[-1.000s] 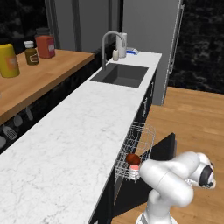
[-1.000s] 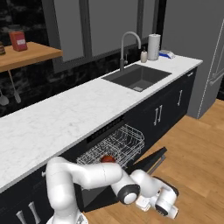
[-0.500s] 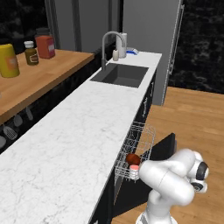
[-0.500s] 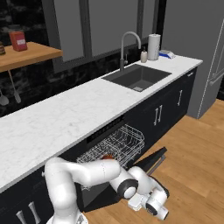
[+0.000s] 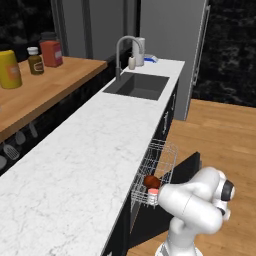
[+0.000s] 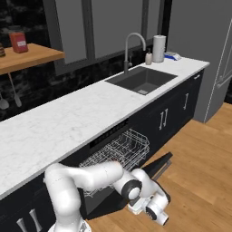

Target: Pick up the cup and bowl from the counter, place them in the dishwasher, and close the dishwasher door.

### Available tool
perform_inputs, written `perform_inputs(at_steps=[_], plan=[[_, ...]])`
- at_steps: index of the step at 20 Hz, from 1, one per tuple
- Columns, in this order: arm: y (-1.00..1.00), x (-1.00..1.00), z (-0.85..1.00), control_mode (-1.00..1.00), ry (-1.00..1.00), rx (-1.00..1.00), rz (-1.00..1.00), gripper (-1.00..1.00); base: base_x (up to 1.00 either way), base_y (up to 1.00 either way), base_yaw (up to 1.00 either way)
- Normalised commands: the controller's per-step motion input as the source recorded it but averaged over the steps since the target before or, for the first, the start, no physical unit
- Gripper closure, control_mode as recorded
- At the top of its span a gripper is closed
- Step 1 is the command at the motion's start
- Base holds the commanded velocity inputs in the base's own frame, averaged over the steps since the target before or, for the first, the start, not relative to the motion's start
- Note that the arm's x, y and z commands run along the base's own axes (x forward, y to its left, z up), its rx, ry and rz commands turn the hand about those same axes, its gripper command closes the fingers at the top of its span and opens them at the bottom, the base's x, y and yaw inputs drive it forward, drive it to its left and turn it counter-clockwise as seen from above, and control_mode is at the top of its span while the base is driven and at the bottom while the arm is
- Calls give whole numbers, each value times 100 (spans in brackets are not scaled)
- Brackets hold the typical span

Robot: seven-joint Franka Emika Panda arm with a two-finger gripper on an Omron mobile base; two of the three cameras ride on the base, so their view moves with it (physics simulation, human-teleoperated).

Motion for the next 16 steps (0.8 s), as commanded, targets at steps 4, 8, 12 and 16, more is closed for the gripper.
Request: perform_inputs(at_steps=[4, 8, 12, 16], plan=[[84, 29, 1, -100, -4, -1, -10, -100, 0, 0, 0], [97, 27, 2, -100, -11, -1, -14, -100, 0, 0, 0], [100, 28, 0, -100, -8, -3, -12, -100, 0, 0, 0], [100, 35, 5, -100, -20, -6, -17, -100, 0, 0, 0]])
